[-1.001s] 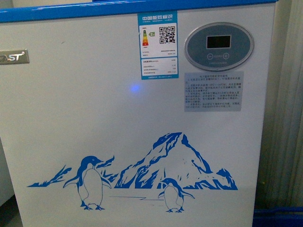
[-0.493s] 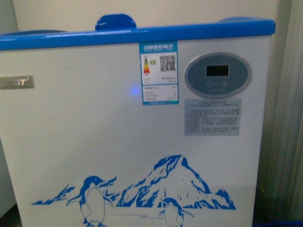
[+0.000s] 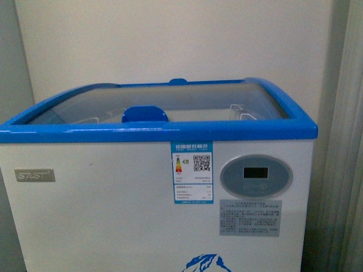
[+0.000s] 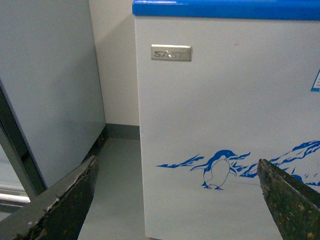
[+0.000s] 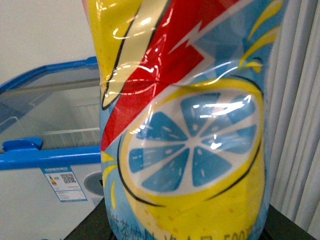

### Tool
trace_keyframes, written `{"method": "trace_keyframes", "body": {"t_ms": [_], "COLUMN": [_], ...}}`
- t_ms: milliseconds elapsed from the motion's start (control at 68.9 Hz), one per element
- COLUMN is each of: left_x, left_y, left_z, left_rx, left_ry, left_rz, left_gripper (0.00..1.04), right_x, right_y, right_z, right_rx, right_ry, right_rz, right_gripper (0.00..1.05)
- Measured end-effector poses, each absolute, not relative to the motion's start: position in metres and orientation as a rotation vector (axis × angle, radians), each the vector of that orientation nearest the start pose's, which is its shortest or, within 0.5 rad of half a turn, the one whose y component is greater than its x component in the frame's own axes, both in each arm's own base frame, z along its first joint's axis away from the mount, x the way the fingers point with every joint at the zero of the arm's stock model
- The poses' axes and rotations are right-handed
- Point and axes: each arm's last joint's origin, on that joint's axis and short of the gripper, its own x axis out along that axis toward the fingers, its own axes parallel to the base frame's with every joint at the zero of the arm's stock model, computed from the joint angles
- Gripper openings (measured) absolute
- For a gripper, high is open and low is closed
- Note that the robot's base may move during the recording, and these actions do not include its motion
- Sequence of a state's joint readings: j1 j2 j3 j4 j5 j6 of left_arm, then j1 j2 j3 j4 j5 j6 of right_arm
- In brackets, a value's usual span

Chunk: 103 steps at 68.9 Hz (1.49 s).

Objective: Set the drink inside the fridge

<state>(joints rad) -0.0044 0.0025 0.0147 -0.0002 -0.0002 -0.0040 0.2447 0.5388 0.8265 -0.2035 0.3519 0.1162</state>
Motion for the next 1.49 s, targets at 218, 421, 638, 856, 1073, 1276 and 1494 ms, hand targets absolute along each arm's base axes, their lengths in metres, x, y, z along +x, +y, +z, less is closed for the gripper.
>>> {"method": "trace_keyframes", "body": {"t_ms": [218,421,638,856,1073,1276,1494], "left_x": [0.097,0.097,0.1,0.145,0.225,0.294,0.329], "left_y": [0.0,0.0,-0.001,-0.004,-0.015,-0.056,-0.077], "left_z": [0.168,0.168,0.168,0.189,0.242,0.252,0.24], "left_rx": [-0.004,-0.004,-0.165,-0.282,0.05,0.505,0.824], "left_ry": [-0.012,-0.012,0.219,0.261,0.003,-0.052,-0.058], "left_rz": [-0.004,-0.004,-0.014,-0.086,-0.324,-0.65,-0.799], "left_gripper": [0.97,0.97,0.97,0.97,0.97,0.97,0.97], "right_x": [0.105,0.105,0.105,0.105,0.105,0.105,0.105], "right_y": [0.016,0.016,0.016,0.016,0.016,0.016,0.016], "right_z": [0.374,0.374,0.374,0.374,0.374,0.374,0.374], "right_rx": [0.141,0.141,0.141,0.14,0.141,0.141,0.141], "right_ry": [-0.088,-0.088,-0.088,-0.088,-0.088,-0.088,-0.088], "right_rz": [-0.102,-0.102,-0.102,-0.102,-0.102,-0.102,-0.102], "right_gripper": [0.4,0.4,0.4,0.4,0.4,0.4,0.4]}}
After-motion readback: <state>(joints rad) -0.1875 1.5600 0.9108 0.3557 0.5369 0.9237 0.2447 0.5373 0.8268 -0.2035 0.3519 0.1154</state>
